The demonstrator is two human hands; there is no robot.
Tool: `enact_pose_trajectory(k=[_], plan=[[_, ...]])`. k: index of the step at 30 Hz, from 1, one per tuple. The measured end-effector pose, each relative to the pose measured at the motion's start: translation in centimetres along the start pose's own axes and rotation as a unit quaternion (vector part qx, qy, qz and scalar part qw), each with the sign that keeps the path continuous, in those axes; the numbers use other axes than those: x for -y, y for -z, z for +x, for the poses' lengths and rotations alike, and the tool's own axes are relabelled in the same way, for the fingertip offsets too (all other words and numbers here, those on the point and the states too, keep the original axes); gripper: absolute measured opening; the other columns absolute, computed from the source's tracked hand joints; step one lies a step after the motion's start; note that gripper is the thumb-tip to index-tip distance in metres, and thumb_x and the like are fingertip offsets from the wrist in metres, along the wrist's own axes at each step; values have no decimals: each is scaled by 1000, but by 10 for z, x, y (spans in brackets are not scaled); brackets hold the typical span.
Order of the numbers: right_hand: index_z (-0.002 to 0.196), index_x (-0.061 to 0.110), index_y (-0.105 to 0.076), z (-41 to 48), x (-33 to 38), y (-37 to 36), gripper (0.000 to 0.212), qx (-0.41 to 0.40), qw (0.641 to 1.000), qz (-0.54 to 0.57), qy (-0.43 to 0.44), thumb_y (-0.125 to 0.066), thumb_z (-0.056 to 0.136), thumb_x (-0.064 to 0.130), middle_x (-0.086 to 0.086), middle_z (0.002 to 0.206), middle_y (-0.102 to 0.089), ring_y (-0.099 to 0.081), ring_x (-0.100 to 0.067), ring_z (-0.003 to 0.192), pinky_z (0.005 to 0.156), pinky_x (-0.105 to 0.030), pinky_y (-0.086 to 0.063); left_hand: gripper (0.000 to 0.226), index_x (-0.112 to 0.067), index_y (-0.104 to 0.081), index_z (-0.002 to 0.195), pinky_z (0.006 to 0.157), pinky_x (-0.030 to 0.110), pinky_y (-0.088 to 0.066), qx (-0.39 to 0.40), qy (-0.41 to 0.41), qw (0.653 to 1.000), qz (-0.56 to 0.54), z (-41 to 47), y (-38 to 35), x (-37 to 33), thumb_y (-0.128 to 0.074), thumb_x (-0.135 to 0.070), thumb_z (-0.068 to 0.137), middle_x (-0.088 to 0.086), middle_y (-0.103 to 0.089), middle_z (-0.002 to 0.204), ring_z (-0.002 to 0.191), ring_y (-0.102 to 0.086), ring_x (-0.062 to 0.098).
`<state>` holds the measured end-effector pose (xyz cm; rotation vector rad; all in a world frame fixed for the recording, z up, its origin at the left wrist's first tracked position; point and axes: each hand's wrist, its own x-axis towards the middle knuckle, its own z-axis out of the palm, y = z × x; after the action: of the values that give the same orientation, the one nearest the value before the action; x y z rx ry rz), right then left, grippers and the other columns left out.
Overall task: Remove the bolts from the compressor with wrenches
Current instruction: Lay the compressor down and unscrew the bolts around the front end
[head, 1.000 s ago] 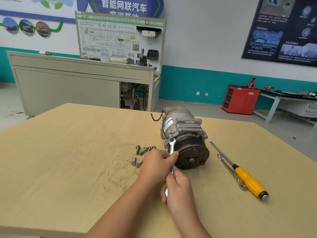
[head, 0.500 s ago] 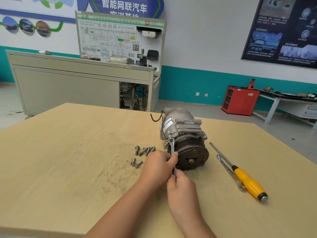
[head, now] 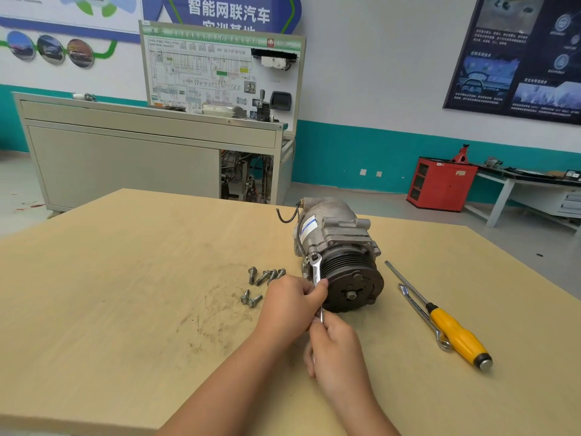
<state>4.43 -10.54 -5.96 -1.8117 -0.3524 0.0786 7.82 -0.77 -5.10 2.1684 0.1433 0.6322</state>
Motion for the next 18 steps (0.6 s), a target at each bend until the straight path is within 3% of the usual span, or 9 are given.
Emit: enact_pose_trajectory(k=[5, 12, 18], plan=[[78, -9, -45, -1, 2, 4, 30, 26, 998, 54, 15, -38, 97, 13, -4, 36, -39, -30, -11, 35, 40, -19, -28, 62, -18, -26, 38, 42, 21, -25, -24, 18, 999, -29, 1, 3, 0, -61, -29, 88, -4, -23, 31, 36, -27, 13], [68, 5, -46, -6, -3, -5, 32, 9, 995, 96, 5, -36, 97, 12, -4, 35, -39, -30, -10, 33, 38, -18, -26, 60, -17, -31, 38, 42, 22, -24, 3, 11, 1000, -19, -1, 3, -1, -61, -32, 88, -3, -26, 30, 37, -28, 13], [68, 7, -47, -3, -6, -5, 31, 18, 991, 135, -6, -36, 97, 12, -4, 35, -39, -28, -11, 33, 37, -19, -25, 61, -17, -28, 39, 43, 23, -21, -2, 13, 999, -31, -2, 5, -3, -62, -31, 87, -3, -21, 31, 37, -24, 14]])
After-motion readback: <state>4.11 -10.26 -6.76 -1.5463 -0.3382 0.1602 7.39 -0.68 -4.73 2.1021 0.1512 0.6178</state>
